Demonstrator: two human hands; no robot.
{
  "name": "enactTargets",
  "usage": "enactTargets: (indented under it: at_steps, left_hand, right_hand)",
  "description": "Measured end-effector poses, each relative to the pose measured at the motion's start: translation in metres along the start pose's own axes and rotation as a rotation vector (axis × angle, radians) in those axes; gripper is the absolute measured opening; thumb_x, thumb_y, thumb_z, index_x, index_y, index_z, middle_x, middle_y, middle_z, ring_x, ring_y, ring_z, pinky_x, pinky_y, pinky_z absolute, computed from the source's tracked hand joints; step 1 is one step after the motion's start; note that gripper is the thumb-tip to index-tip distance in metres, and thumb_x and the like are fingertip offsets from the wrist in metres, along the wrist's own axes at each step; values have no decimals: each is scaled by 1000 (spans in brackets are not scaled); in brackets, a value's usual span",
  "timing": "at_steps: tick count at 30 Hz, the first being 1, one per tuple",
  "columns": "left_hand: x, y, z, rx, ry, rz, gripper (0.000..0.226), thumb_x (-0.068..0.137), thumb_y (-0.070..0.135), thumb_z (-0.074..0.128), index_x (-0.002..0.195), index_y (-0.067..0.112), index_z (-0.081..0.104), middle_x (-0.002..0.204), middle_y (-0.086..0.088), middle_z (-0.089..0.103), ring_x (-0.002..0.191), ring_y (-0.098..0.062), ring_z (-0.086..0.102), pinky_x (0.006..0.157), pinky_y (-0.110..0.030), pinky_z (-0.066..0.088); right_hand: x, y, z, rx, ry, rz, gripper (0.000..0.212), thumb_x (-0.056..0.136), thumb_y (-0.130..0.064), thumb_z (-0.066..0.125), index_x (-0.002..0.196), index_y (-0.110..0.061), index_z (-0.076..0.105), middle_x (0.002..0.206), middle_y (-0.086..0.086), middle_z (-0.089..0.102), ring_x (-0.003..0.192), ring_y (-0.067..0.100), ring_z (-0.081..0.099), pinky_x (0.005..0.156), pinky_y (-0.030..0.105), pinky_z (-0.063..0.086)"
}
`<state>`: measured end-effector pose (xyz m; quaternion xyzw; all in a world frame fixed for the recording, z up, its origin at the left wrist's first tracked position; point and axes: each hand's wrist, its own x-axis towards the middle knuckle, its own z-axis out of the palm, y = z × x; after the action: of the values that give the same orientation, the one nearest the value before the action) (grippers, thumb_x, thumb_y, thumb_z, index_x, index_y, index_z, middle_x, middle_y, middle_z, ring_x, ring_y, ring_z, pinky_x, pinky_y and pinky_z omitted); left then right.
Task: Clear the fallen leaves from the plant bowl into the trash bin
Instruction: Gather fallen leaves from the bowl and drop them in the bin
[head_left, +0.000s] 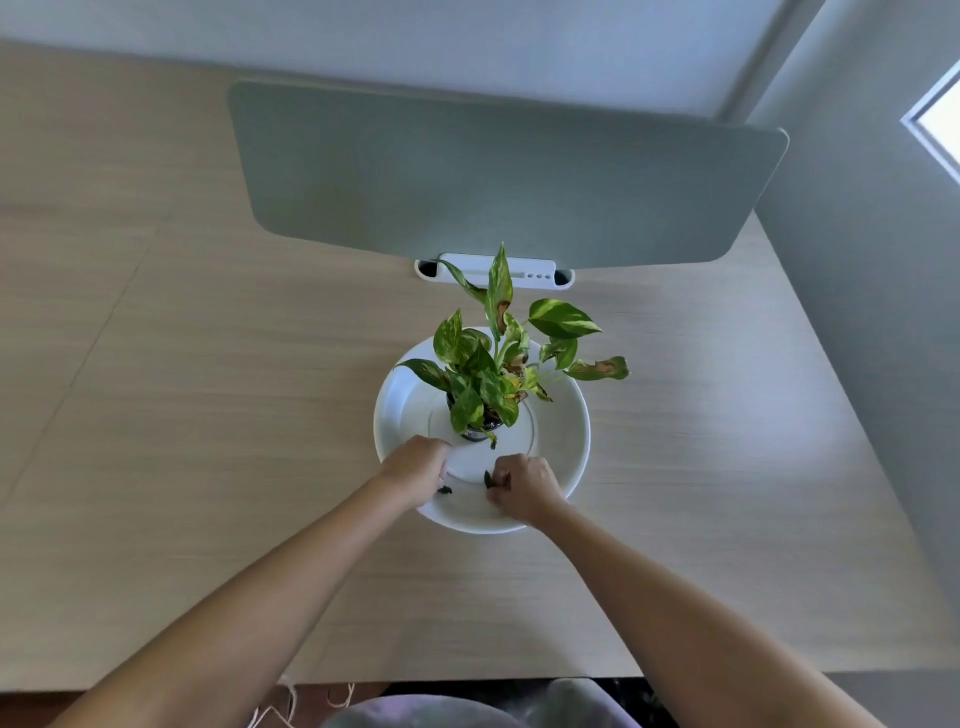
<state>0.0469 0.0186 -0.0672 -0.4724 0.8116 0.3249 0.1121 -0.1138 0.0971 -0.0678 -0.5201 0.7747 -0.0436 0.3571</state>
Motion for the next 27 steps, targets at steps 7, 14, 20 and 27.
enactTargets:
  at_steps: [7,14,20,27]
  left_hand:
    - [-2,10,14,75,-10,1,15,75,3,66,90,5,66,91,-8,68,73,-21,54,60,-26,39]
    - [0,6,8,178,-41,49,31,82,-3,55,59,15,44,65,0,52,63,-20,46,51,-25,31]
    - [7,-12,-33,-336,-34,7,13,92,21,55,90,8,58,76,0,55,73,-17,53,65,-24,40]
    - [-1,6,-35,-947,-215,-99,15,92,16,58,79,9,59,70,-4,48,63,-15,45,67,-25,47]
  right_hand:
    - [0,0,-11,140,83,43,14,75,-16,68,69,-17,57,74,1,59,79,22,53,70,24,35]
    - [-6,3,-17,198,107,37,14,77,-16,71,71,-17,58,78,2,59,79,20,51,71,24,37]
    - [-7,7,-27,331,184,120,32,75,-19,72,56,-26,48,68,-1,54,71,20,48,60,25,37]
    - [-28,20,-36,530,275,157,11,76,-18,71,73,-11,63,67,-1,57,65,15,51,55,21,41]
